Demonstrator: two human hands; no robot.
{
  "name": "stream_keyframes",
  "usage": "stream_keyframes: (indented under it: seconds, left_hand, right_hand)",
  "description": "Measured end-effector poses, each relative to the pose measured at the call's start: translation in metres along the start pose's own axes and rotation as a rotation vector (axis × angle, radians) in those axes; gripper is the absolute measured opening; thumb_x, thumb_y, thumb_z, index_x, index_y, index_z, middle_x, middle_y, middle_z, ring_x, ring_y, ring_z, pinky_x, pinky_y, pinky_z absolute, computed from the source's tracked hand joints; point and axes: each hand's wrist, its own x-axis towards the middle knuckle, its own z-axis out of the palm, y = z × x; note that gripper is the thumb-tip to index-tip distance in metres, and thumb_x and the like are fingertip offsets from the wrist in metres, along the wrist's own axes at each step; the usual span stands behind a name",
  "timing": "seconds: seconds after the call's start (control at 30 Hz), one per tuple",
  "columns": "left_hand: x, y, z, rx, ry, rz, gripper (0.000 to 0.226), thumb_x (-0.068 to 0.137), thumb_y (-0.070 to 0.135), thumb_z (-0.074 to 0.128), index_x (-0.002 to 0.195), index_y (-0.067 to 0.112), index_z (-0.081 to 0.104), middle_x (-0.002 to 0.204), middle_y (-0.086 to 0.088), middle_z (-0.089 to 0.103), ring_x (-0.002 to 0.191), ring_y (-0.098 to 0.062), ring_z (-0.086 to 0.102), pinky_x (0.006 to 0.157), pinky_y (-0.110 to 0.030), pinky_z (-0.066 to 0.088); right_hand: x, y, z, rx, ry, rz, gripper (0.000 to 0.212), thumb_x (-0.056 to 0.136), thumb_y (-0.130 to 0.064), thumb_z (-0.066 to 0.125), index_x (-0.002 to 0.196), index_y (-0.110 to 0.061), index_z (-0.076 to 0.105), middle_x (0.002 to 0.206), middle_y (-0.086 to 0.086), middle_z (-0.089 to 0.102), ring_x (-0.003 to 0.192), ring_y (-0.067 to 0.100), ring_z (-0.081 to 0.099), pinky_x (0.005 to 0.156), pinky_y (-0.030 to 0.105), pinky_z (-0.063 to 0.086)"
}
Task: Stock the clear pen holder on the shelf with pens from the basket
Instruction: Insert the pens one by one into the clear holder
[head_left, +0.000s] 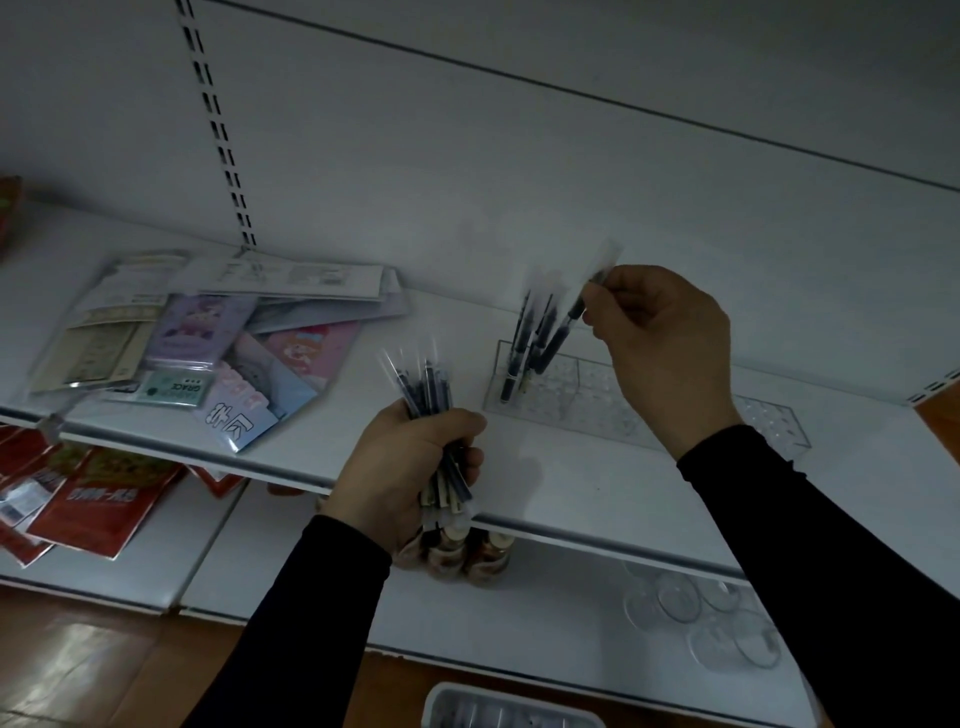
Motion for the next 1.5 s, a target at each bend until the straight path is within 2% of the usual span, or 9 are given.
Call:
stream_keyframes:
  seconds: [0.1,0.23,0.53,0.7,0.8,1.03,1.13,1.27,1.5]
  left_hand:
    - [-0.001,0.0,0.0,0.004,-0.002,0.003,0.009,0.084,-0.001,0.065,0.084,0.0,0.056,0.052,-0.007,0.053,0.04,-0.015,0.056,0.042,-0.022,0.048]
    - [-0.001,0.0,0.0,0.008,-0.001,0.007,0.01,0.084,-0.001,0.065,0.082,0.0,0.056,0.051,-0.006,0.053,0.04,-0.016,0.056,0.042,-0.023,0.048]
    - [0.001,-0.001,-0.001,0.005,0.001,0.009,0.01,0.083,-0.001,0.067,0.082,0.001,0.057,0.051,-0.006,0.054,0.042,-0.017,0.057,0.043,-0.023,0.048]
    - [0.0,-0.001,-0.001,0.021,-0.02,0.013,0.011,0.083,-0.001,0.067,0.081,0.002,0.056,0.054,-0.008,0.053,0.042,-0.017,0.056,0.043,-0.024,0.049]
    - [-0.001,-0.002,0.002,0.093,-0.046,0.035,0.014,0.082,0.001,0.069,0.081,0.002,0.056,0.059,-0.009,0.054,0.046,-0.019,0.056,0.046,-0.025,0.05]
    - [-0.019,-0.015,0.022,0.255,-0.225,0.068,0.013,0.081,-0.001,0.069,0.094,0.0,0.063,0.064,-0.004,0.061,0.048,-0.015,0.053,0.045,-0.023,0.046]
    - [-0.024,-0.019,0.027,0.299,-0.261,0.069,0.021,0.082,0.002,0.07,0.102,0.001,0.066,0.076,-0.01,0.064,0.05,-0.013,0.053,0.046,-0.021,0.046]
    - [-0.024,-0.025,0.029,0.397,-0.285,0.097,0.018,0.084,0.016,0.071,0.102,0.011,0.07,0.078,-0.004,0.069,0.054,-0.01,0.056,0.052,-0.022,0.048]
    - [-0.022,-0.026,0.032,0.433,-0.293,0.158,0.009,0.092,0.013,0.059,0.093,0.01,0.067,0.059,0.009,0.062,0.052,-0.009,0.053,0.049,-0.019,0.045]
  right_hand:
    - [-0.003,0.004,0.004,0.004,-0.031,0.015,0.003,0.09,-0.023,0.067,0.092,-0.022,0.067,0.084,-0.009,0.07,0.079,0.006,0.068,0.078,0.018,0.054]
    - [-0.009,0.007,0.012,-0.024,-0.072,0.004,0.003,0.089,-0.021,0.067,0.091,-0.023,0.066,0.081,-0.021,0.063,0.072,-0.011,0.061,0.071,0.002,0.046]
    - [-0.018,0.019,0.02,-0.097,-0.11,-0.003,0.003,0.09,-0.021,0.067,0.093,-0.02,0.067,0.078,-0.023,0.059,0.069,-0.019,0.057,0.069,-0.002,0.043]
    - [-0.016,0.018,0.02,-0.131,-0.108,0.02,0.008,0.088,-0.024,0.068,0.094,-0.018,0.067,0.079,-0.017,0.062,0.068,-0.014,0.057,0.066,-0.001,0.043]
    - [-0.023,0.013,0.013,-0.126,-0.075,0.054,0.01,0.088,-0.029,0.068,0.083,-0.021,0.066,0.075,-0.018,0.064,0.069,-0.01,0.059,0.064,0.001,0.042]
    - [-0.056,0.008,0.004,0.074,-0.457,0.351,0.017,0.086,-0.034,0.069,0.084,-0.018,0.074,0.075,-0.001,0.073,0.069,0.013,0.07,0.069,0.03,0.06]
    - [-0.062,0.011,-0.005,0.208,-0.487,0.482,0.017,0.088,-0.025,0.068,0.087,-0.009,0.074,0.081,0.008,0.073,0.069,0.017,0.069,0.068,0.03,0.06]
    - [-0.062,0.013,-0.013,0.249,-0.518,0.58,0.017,0.088,-0.015,0.067,0.087,0.0,0.074,0.079,0.015,0.072,0.066,0.014,0.067,0.063,0.024,0.056]
    - [-0.053,0.01,-0.015,0.292,-0.625,0.691,0.012,0.085,-0.005,0.066,0.074,-0.003,0.072,0.065,0.006,0.068,0.059,0.01,0.065,0.06,0.02,0.056]
